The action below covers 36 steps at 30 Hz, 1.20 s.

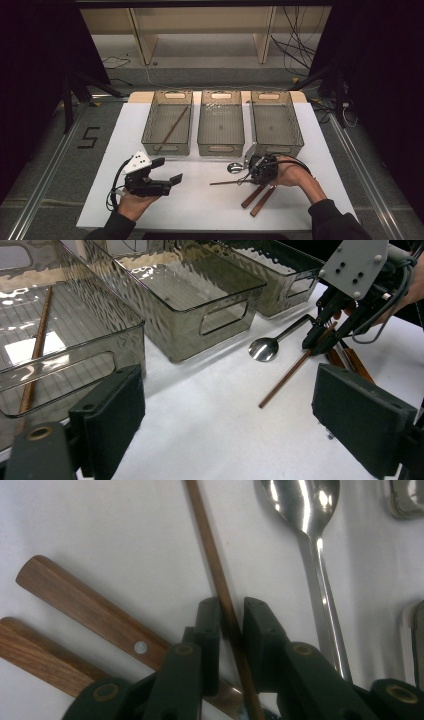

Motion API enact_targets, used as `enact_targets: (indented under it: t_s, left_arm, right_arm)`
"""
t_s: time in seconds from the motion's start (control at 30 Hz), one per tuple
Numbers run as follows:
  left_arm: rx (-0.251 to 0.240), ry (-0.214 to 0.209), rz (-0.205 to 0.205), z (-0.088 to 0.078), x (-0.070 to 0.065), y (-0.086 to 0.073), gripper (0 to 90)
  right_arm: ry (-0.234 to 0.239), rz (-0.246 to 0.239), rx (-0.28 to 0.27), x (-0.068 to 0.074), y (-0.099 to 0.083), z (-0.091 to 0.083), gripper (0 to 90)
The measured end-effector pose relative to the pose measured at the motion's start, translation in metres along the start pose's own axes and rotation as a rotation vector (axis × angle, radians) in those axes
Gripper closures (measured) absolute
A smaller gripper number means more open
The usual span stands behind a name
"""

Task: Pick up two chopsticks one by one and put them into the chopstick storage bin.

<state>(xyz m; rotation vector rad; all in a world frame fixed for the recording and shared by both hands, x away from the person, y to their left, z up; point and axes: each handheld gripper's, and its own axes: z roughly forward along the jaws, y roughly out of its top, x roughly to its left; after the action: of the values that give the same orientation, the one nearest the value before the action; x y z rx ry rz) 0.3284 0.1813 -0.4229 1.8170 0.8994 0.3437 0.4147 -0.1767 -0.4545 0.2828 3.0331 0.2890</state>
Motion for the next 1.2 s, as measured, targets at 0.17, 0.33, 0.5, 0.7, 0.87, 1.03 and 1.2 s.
enact_targets:
  t_s: [0.17, 0.33, 0.5, 0.7, 0.87, 1.03, 1.2]
  left_arm:
    - [0.003, -0.003, 0.006, 0.001, 0.000, 0.000, 13.4]
    - [0.005, -0.003, 0.005, 0.001, 0.000, 0.000, 13.4]
    - [0.009, 0.002, 0.003, 0.001, 0.001, -0.001, 13.4]
    - [0.015, 0.004, 0.000, 0.002, -0.001, 0.000, 13.4]
    - [0.016, 0.000, -0.002, 0.003, -0.004, 0.001, 13.4]
    - [0.016, -0.004, -0.035, 0.005, -0.005, 0.004, 13.9]
    - [0.008, -0.036, -0.089, 0.008, -0.009, 0.009, 15.5]
  right_arm:
    - [-0.020, -0.063, 0.023, 0.004, 0.004, -0.001, 82.8]
    - [-0.017, -0.096, 0.018, 0.007, 0.007, -0.004, 85.4]
    - [-0.031, -0.089, -0.014, 0.008, 0.005, -0.011, 85.5]
    - [-0.047, 0.030, -0.136, 0.009, 0.002, -0.031, 85.5]
    - [-0.052, 0.166, -0.285, 0.011, 0.001, -0.050, 85.5]
    - [-0.047, 0.224, -0.374, 0.019, 0.004, -0.056, 85.4]
    - [-0.019, 0.313, -0.486, 0.032, 0.008, -0.053, 85.4]
